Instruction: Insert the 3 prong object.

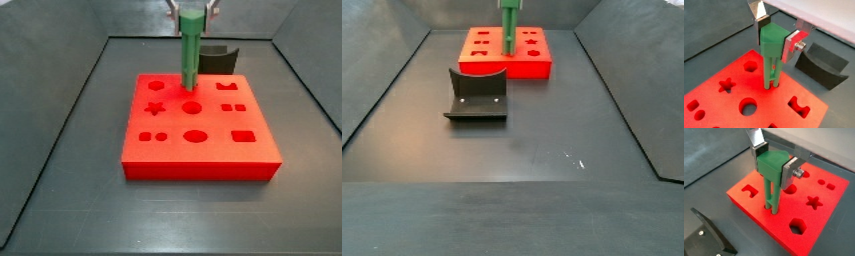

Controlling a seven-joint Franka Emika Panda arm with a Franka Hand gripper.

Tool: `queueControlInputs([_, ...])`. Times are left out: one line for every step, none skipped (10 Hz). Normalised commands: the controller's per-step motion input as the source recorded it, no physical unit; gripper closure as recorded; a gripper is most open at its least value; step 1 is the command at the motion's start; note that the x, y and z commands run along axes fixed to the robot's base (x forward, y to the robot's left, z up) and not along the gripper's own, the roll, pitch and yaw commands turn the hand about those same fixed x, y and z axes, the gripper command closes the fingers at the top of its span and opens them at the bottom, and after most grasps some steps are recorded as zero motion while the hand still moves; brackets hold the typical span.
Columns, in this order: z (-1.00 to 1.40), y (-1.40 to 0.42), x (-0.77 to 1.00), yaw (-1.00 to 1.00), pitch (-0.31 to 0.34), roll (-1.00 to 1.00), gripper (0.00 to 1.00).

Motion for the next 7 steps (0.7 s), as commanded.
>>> queueControlInputs([-0.72, 0.02, 0.14, 0.00, 0.000, 0.00, 1.00])
queueControlInputs([-1.00, 0.00, 0.19, 0.00, 0.000, 0.08, 1.00])
queueControlInputs([-1.00, 0.00, 0.10, 0.00, 0.014, 0.13, 1.00])
queueControlInputs([-0.97, 0.00, 0.01, 0.00, 0.004, 0.14, 1.00])
queueControlInputs([-0.37, 0.00, 0.00, 0.00, -0.003, 0.02, 1.00])
queueControlInputs([0.00, 0.00, 0.00, 0.00, -0.006, 0.00, 1.00])
queueControlInputs([0.00, 0.00, 0.00, 0.00, 0.000, 0.00, 1.00])
